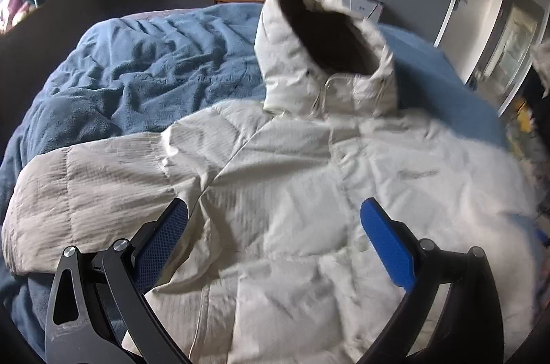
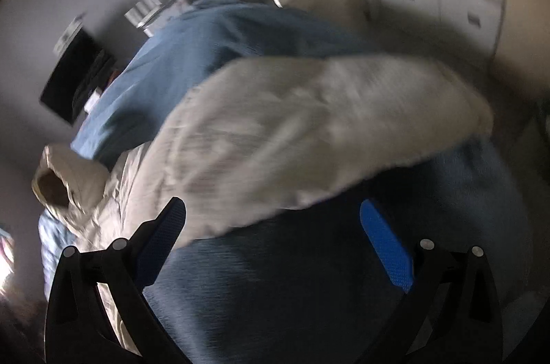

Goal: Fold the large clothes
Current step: 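Grasp the jacket sleeve cuff with the right gripper and lift it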

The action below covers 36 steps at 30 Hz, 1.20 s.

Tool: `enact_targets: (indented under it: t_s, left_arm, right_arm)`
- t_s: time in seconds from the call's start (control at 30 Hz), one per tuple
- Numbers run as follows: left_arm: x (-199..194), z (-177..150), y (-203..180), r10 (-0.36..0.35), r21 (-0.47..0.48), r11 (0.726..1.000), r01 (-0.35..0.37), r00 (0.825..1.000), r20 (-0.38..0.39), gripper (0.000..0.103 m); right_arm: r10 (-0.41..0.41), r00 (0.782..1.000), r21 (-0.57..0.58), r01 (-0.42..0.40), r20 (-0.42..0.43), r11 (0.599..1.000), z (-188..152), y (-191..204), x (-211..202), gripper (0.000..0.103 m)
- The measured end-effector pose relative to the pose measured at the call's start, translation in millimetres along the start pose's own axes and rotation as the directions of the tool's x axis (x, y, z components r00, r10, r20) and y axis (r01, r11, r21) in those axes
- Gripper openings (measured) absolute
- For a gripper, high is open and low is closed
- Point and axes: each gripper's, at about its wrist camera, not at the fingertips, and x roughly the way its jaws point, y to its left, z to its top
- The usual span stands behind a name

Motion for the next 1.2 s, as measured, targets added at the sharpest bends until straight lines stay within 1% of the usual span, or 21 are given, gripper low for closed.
enact_targets:
  t_s: [0.07,0.13,0.2,0.23,0.3,0.43,0.5,0.53,0.57,0.6,0.63,0.67,0.7,0.73,0.8,0.9,1.0,1.07,1.1,1.2]
  left_arm:
    - [20.3,-12.0,-5.0,0.027,0.041,0.999,-0.025,0.998,-0.059,0.097]
    - [35.8,-24.7,-3.3,0.053,0.034,0.998,-0.050,0.994,-0.091,0.097]
    - [47.3,-34.2,3.7,-0.002,0.011,1.000,0.004,0.993,-0.121,0.097]
    - [52.6,-38.4,7.2,-0.027,0.001,1.000,0.028,0.990,-0.140,0.097]
    - [58.0,-43.8,9.7,-0.041,-0.009,0.999,0.040,0.987,-0.158,0.097]
    - [63.0,-51.4,9.7,-0.076,-0.009,0.997,0.076,0.983,-0.168,0.097]
    - [66.7,-54.1,7.7,-0.079,-0.002,0.997,0.080,0.981,-0.178,0.097]
    - [69.1,-53.6,6.7,-0.079,0.000,0.997,0.081,0.980,-0.185,0.097]
    - [70.8,-55.2,6.1,-0.084,0.004,0.996,0.086,0.978,-0.191,0.097]
    - [73.2,-54.2,4.7,-0.085,0.006,0.996,0.088,0.977,-0.195,0.096]
    - [73.9,-54.7,4.1,-0.088,0.008,0.996,0.091,0.976,-0.198,0.096]
    - [75.0,-54.1,4.4,-0.089,0.009,0.996,0.093,0.976,-0.197,0.097]
    - [74.8,-53.9,4.6,-0.092,0.009,0.995,0.096,0.976,-0.195,0.097]
    - [74.4,-53.7,4.6,-0.093,0.010,0.995,0.097,0.977,-0.192,0.096]
    - [74.3,-53.5,4.5,-0.095,0.011,0.995,0.099,0.977,-0.189,0.096]
    - [75.4,-54.0,5.1,-0.097,0.009,0.995,0.101,0.977,-0.192,0.096]
    - [74.9,-54.5,7.4,-0.104,0.000,0.994,0.106,0.976,-0.192,0.096]
    - [73.3,-54.6,7.9,-0.107,-0.004,0.994,0.108,0.977,-0.187,0.096]
    - [72.9,-54.7,7.5,-0.107,-0.004,0.994,0.109,0.977,-0.185,0.096]
    - [71.3,-55.0,7.6,-0.110,-0.002,0.994,0.111,0.977,-0.181,0.097]
  right_arm:
    - [0.030,0.999,0.069,-0.028,-0.032,0.997,2.8,-15.1,13.5,0.097]
    - [0.072,0.996,0.127,-0.064,-0.061,0.990,5.4,-26.2,24.9,0.097]
    - [0.105,0.992,0.172,-0.092,-0.066,0.981,10.9,-34.4,32.2,0.097]
    - [0.110,0.992,0.180,-0.099,-0.054,0.979,14.4,-38.6,33.1,0.097]
    - [0.106,0.994,0.193,-0.100,-0.021,0.976,22.1,-44.3,31.4,0.097]
    - [0.077,0.995,0.210,-0.089,0.066,0.974,44.2,-66.9,25.9,0.096]
    - [0.065,0.994,0.226,-0.082,0.083,0.971,49.5,-78.1,25.6,0.087]
    - [0.053,0.994,0.241,-0.074,0.092,0.968,51.9,-86.3,25.4,0.076]
    - [0.032,0.994,0.254,-0.057,0.101,0.966,53.9,-93.7,24.9,0.060]
    - [0.010,0.994,0.266,-0.039,0.111,0.963,55.6,-99.9,24.0,0.050]
    - [0.006,0.992,0.277,-0.041,0.125,0.960,56.7,-103.8,23.2,0.035]
    - [0.016,0.989,0.289,-0.059,0.149,0.956,56.7,-108.5,19.0,0.028]
    - [0.013,0.985,0.288,-0.064,0.174,0.956,57.5,-109.2,13.1,0.026]
    - [0.002,0.981,0.279,-0.056,0.192,0.959,58.4,-107.1,7.9,0.023]
    - [-0.022,0.970,0.241,-0.039,0.243,0.970,62.2,-97.7,-8.7,0.021]
    - [-0.036,0.942,0.142,-0.012,0.334,0.990,70.1,-67.2,-39.2,0.019]
    - [0.014,0.907,0.020,-0.025,0.420,0.999,78.0,-28.2,-75.6,0.018]
    - [0.056,0.890,-0.043,-0.041,0.452,0.998,81.1,-4.2,-93.8,0.016]
    - [0.081,0.882,-0.077,-0.051,0.464,0.996,81.2,10.4,-103.8,0.016]
    - [0.158,0.867,-0.174,-0.084,0.473,0.981,81.4,55.1,-122.4,0.015]
